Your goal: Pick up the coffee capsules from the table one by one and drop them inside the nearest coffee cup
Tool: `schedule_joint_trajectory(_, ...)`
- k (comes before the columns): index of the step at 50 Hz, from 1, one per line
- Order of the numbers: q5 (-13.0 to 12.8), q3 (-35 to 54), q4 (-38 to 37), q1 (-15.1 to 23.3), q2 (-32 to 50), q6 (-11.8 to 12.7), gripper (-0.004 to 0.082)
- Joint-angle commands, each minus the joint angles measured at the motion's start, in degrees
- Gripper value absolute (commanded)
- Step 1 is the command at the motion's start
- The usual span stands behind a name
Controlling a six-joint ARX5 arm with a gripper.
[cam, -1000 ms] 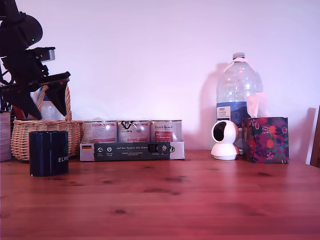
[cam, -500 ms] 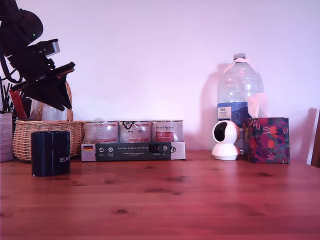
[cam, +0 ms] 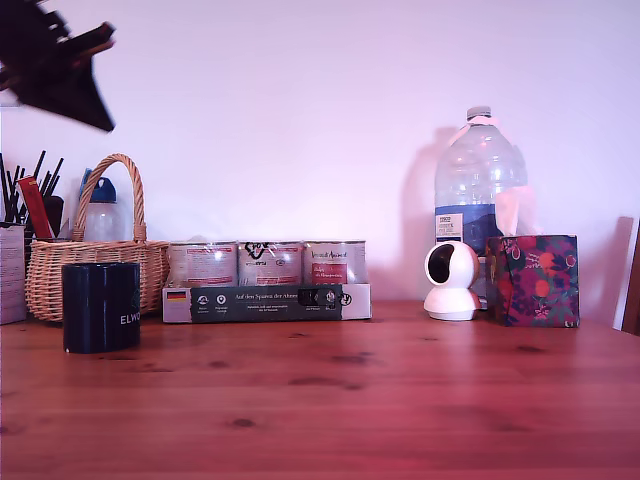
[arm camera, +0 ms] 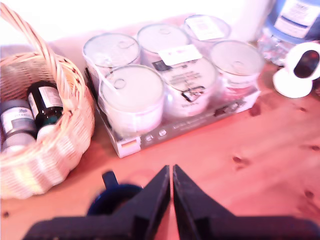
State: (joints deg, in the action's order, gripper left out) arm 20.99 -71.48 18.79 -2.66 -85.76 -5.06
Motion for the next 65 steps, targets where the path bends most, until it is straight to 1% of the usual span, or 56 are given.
schedule_joint_trajectory(1, 0.13, 6.05, -1.92, -0.35, 1.2, 0.63, -0.0019)
schedule_joint_trajectory(6, -0.15, 12.76, -4.92, -0.35, 5.68, 1.51, -0.0019)
schedule_joint_trajectory(16, -2.14, 25.22, -10.58, -0.35, 14.8, 2.84, -0.0019)
schedule_joint_trajectory(17, -2.23, 26.29, -11.13, -0.35, 15.65, 3.37, -0.0019)
schedule_joint_trajectory(25, -3.54, 35.63, -14.86, -0.35, 23.06, 3.74, -0.0019)
schedule_joint_trajectory(31, -3.52, 42.36, -18.12, -0.35, 28.48, 3.96, -0.0019)
schedule_joint_trajectory(32, -3.54, 43.36, -19.08, -0.35, 29.29, 4.7, -0.0019)
schedule_joint_trajectory(37, -3.52, 48.7, -22.93, -0.35, 33.97, 5.38, -0.0019)
schedule_joint_trajectory(38, -3.5, 49.72, -23.54, -0.35, 34.91, 6.19, -0.0019)
schedule_joint_trajectory(40, -3.52, 51.67, -24.46, -0.35, 37.03, 6.29, -0.0019)
schedule_joint_trajectory(44, -3.5, 55.04, -24.74, -0.35, 41.33, 7.04, -0.0019)
schedule_joint_trajectory(49, -3.52, 58.62, -24.72, -0.35, 46.95, 7.26, -0.0019)
schedule_joint_trajectory(51, -3.5, 59.93, -24.65, -0.35, 49.53, 8.07, -0.0019)
schedule_joint_trajectory(52, -3.5, 60.33, -24.41, -0.35, 50.47, 8.07, -0.0019)
schedule_joint_trajectory(53, -3.52, 60.74, -24.02, -0.35, 51.63, 8.59, -0.0019)
schedule_joint_trajectory(56, -3.67, 61.46, -22.32, -0.35, 54.9, 8.74, -0.0019)
schedule_joint_trajectory(65, -6.86, 61.57, -15.63, -0.35, 64.76, 9.01, -0.0019)
